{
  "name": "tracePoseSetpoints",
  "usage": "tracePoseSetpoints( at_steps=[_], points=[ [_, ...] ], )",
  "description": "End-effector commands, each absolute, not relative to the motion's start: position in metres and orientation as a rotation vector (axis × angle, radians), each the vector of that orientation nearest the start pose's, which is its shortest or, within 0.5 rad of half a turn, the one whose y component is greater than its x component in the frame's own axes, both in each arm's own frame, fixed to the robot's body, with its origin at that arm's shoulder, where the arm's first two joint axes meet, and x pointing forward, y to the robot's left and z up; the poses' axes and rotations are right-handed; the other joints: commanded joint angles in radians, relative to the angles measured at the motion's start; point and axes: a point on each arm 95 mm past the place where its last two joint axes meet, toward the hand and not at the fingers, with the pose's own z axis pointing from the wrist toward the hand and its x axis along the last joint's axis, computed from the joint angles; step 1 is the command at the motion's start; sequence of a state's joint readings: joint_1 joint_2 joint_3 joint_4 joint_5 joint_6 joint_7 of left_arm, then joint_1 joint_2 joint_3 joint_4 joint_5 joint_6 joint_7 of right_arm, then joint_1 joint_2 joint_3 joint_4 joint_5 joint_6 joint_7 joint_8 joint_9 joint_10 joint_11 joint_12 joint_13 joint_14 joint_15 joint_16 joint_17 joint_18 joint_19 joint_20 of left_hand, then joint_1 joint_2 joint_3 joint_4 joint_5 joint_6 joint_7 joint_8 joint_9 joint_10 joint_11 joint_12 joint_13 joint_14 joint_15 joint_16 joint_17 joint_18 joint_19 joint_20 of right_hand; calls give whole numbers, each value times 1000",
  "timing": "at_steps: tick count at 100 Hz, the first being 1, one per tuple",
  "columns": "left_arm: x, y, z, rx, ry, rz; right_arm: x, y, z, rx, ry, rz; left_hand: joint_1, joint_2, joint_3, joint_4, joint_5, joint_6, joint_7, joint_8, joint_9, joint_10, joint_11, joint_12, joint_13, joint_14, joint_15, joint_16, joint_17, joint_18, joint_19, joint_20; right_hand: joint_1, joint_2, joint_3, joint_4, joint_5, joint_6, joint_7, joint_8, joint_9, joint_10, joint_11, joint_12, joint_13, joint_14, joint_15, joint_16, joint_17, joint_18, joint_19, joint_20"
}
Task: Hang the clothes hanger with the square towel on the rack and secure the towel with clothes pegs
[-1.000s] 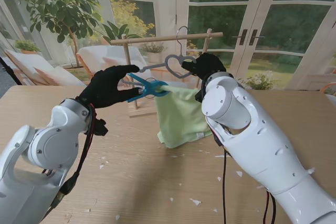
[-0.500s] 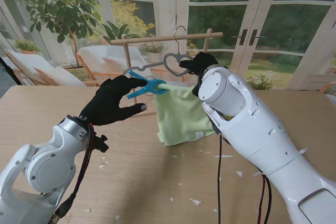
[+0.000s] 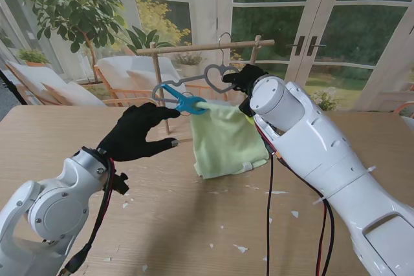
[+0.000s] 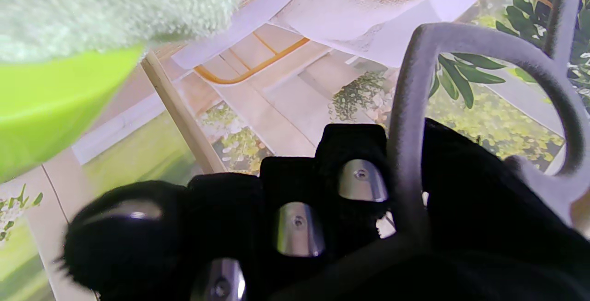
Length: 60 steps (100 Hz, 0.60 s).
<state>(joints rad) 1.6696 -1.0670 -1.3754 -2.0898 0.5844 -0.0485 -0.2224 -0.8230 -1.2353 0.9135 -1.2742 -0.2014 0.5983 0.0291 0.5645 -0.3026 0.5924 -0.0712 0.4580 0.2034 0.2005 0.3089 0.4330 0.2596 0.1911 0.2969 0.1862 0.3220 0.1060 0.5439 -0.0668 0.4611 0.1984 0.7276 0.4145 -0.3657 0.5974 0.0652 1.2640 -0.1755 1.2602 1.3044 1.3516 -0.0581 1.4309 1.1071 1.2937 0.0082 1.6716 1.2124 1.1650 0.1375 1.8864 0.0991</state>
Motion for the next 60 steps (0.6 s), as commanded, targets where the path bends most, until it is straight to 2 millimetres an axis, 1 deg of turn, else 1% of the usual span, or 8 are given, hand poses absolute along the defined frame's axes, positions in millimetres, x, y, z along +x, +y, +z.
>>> tracePoseSetpoints(
  at_steps=[1, 26, 60],
  points=[
    [356, -30, -179, -1280, 1412, -1978, 574, 60, -172, 1942, 962, 1557, -14, -1, 1, 8, -6, -18, 4, 1, -23, -12, 6, 7, -24, -25, -13, -16, -7, -32, -41, -16, 16, 34, -15, 60, 30, 14, 10, 19, 93, 83, 61, 3, 18, -87, 182, 106, 82, -199, 208, 1266],
    [356, -28, -178, -1263, 1412, -1976, 585, 57, -175, 1976, 940, 1541, -15, -2, -1, 8, -3, -21, 7, 2, -21, -13, 9, 7, -21, -27, -12, -16, -7, -31, -39, -19, 21, 38, -25, 62, 29, 17, 8, 19, 93, 86, 60, 3, 18, -85, 182, 106, 82, -199, 208, 1267],
    [357, -24, -179, -1259, 1426, -1959, 594, 52, -182, 2029, 915, 1528, -16, 0, -3, 8, -1, -24, 9, 4, -23, -16, 10, 7, -24, -31, -12, -17, -8, -31, -40, -24, 29, 44, -39, 65, 29, 18, 6, 19, 91, 89, 58, 2, 18, -82, 181, 106, 82, -197, 208, 1267]
  ],
)
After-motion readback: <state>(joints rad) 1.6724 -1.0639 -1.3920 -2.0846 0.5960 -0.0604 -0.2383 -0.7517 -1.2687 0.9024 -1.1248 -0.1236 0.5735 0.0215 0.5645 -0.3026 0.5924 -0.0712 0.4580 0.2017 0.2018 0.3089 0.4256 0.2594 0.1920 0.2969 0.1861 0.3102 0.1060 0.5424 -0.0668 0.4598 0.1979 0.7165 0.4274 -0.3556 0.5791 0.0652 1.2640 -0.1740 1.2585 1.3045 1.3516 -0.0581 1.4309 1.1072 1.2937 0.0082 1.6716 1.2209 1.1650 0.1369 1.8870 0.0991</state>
